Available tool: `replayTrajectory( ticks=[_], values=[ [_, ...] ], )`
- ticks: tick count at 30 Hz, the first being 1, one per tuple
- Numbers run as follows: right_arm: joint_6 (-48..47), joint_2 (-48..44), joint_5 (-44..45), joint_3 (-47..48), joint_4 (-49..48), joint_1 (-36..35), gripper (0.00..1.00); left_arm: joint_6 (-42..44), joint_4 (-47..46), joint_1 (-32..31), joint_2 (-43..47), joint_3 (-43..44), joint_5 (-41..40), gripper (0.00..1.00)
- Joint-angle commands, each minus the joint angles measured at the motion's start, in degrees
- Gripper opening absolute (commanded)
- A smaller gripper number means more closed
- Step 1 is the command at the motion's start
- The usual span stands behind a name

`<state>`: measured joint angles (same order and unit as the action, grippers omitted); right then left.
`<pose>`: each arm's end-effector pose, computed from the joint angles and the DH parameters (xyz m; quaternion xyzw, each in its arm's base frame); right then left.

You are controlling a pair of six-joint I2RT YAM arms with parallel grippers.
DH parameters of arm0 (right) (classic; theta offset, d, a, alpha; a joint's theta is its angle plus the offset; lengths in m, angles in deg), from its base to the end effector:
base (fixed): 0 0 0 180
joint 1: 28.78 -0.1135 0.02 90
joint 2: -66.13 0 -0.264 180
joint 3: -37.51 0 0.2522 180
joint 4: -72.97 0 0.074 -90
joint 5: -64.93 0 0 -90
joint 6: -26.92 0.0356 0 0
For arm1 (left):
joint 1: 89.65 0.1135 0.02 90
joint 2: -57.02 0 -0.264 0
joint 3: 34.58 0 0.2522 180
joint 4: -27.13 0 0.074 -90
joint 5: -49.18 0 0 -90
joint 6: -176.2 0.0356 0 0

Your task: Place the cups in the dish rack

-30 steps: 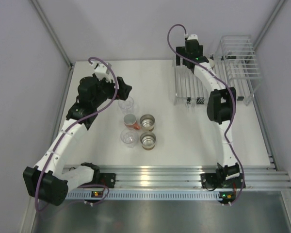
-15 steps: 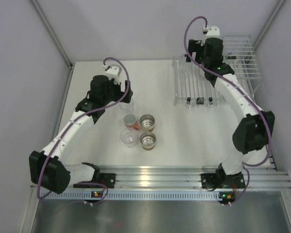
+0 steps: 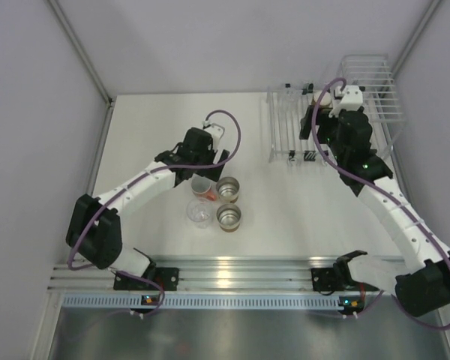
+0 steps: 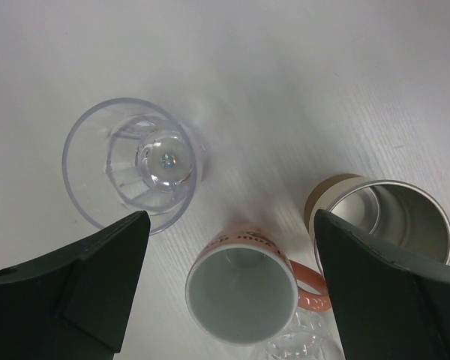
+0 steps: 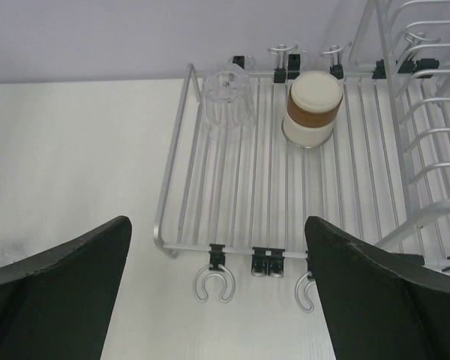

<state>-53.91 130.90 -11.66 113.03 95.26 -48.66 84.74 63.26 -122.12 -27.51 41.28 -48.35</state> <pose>0.2489 0.0812 0.3776 0.0017 0.7728 0.0700 0.6307 0.2739 -0.1688 0.2613 0.2219 0.8944 -0.0539 0.3845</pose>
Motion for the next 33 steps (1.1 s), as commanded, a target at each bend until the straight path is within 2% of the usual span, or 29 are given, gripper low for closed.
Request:
replayTrajectory(
  ticks=[1, 13, 16, 17, 18, 23, 24, 25, 33],
  values=[
    [-0.38, -4.21, 1.0, -1.55, -0.54, -0.42, 0.99, 0.93, 0.13, -0.49, -0.81, 2.4, -1.87, 0.96],
    [0.76, -8.26, -1.54, -5.51, -0.71, -0.42, 0.99, 2.68, 0.13, 0.21, -9.15, 6.97, -3.38, 0.92],
    [0.68, -9.31, -1.63, -6.29, -0.71, -0.42, 0.99, 2.51, 0.04, 1.97, -11.35, 8.03, -1.44, 0.8],
    [0.59, -9.4, -1.54, -6.38, -0.71, -0.42, 0.99, 2.42, 0.13, 2.23, -11.62, 8.2, -1.44, 0.72],
    [0.5, -9.58, -1.54, -6.56, -0.54, -0.42, 1.0, 2.33, 0.13, 2.76, -11.79, 8.29, -1.52, 0.56],
    [-0.12, -10.46, -1.02, -8.05, -0.36, -0.42, 0.99, 2.51, 0.13, 2.94, -13.02, 8.73, -1.88, 0.24],
    [-0.03, -10.63, -1.1, -8.23, -0.36, -0.42, 0.99, 2.6, 0.13, 2.94, -13.11, 8.82, -1.96, 0.04],
    [-0.03, -10.72, -1.19, -8.75, -0.27, -0.42, 0.99, 2.51, 0.13, 3.02, -13.29, 8.82, -1.96, 0.0],
    [-0.12, -12.3, -0.58, -9.99, 0.87, -0.42, 0.99, 2.07, 0.04, 3.02, -11.62, 8.82, -4.24, 0.0]
  ],
)
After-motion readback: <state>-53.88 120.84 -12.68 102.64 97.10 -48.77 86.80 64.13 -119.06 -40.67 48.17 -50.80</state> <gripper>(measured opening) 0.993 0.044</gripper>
